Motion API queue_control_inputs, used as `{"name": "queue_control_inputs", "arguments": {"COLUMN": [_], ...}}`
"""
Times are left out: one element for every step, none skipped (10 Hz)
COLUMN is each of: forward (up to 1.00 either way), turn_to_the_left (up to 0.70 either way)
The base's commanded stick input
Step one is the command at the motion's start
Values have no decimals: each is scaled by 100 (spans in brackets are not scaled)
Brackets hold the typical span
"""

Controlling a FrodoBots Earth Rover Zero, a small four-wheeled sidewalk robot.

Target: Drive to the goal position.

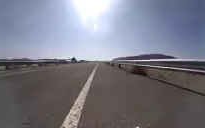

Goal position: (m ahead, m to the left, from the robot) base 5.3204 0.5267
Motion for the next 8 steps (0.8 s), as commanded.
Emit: {"name": "queue_control_inputs", "arguments": {"forward": [70,70,70,70,70,70,70,70], "turn_to_the_left": [0,0,0,0,0,0,0,0]}}
